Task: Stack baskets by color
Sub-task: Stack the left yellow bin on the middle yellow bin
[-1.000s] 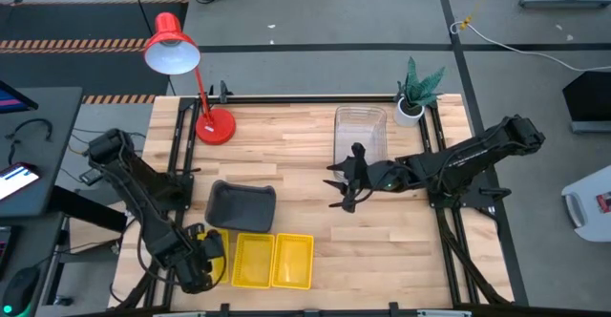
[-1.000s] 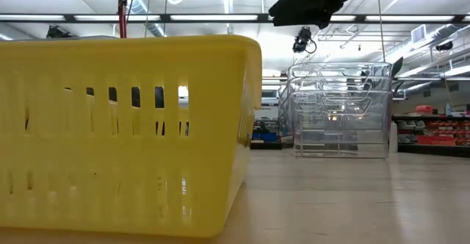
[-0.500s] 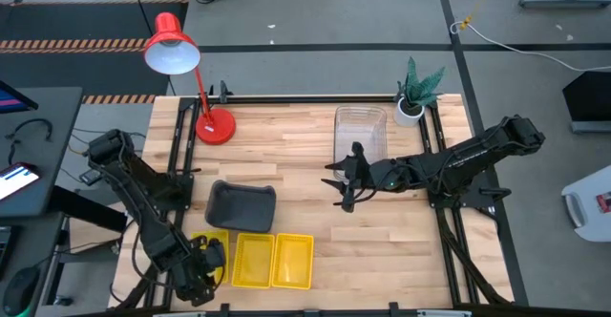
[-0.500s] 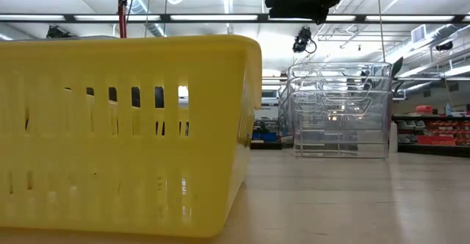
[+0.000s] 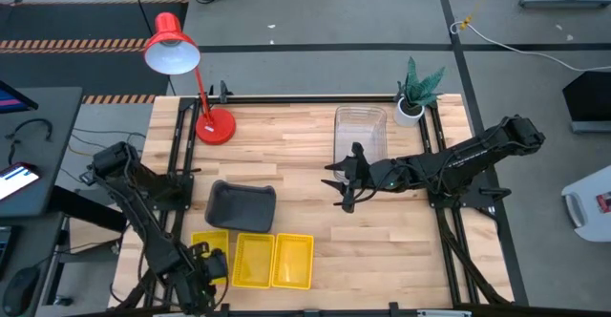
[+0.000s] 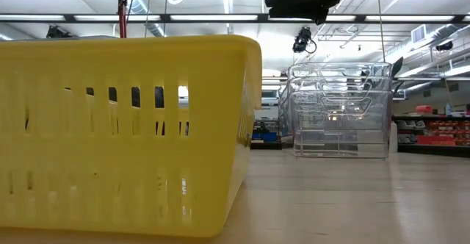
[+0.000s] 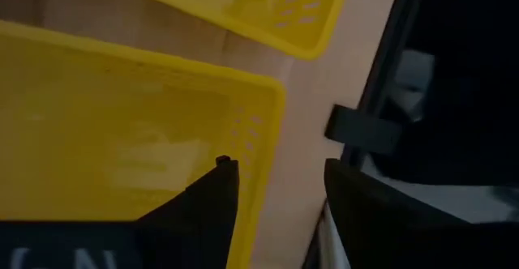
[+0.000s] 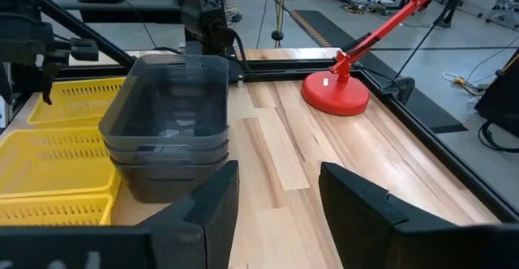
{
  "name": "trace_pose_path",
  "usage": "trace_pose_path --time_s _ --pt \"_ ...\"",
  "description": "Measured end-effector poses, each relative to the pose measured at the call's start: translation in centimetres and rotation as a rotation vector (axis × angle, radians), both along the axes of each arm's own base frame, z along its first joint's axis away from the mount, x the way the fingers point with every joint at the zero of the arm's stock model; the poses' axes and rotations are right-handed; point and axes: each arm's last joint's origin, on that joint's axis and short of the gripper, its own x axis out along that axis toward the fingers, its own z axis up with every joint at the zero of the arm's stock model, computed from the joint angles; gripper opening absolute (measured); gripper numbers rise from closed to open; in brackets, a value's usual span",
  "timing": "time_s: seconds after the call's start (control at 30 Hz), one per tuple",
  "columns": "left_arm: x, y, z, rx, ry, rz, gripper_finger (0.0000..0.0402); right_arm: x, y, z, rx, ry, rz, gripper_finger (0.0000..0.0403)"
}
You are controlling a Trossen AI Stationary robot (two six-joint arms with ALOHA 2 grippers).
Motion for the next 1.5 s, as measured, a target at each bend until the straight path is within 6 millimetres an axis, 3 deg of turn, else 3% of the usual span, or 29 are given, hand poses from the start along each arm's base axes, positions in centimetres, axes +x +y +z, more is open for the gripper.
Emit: trace_pose_path --time_s 0.57,0.77,1.03,1.17,1.3,1.5 --pt "0.4 -1.8 -3.9 0.175 0.093 -0.065 0.0180 0.0 0.1 0.0 0.007 0.000 0.014 0.0177" --pt "0.4 -1.9 -4.5 0.184 0.119 -0.068 0.0126 0.0 0.1 0.0 0.020 -0.003 0.010 0.0177" --pt "0.3 -2.0 -4.4 0.160 0.158 -0.074 0.0020 0.0 0.1 0.0 0.021 -0.003 0.010 0.0177" --pt "0.5 -2.4 -3.4 0.113 0.222 -0.095 0.0011 0.0 0.1 0.0 0.021 -0.003 0.010 0.0177" --pt "0.8 -3.3 -0.8 0.086 0.246 -0.145 0.0010 0.0 0.1 0.0 0.021 -0.003 0.010 0.0177" --pt "1.8 -4.4 3.6 0.104 0.095 -0.184 0.0006 0.0 0.1 0.0 0.023 -0.008 0.010 0.0177"
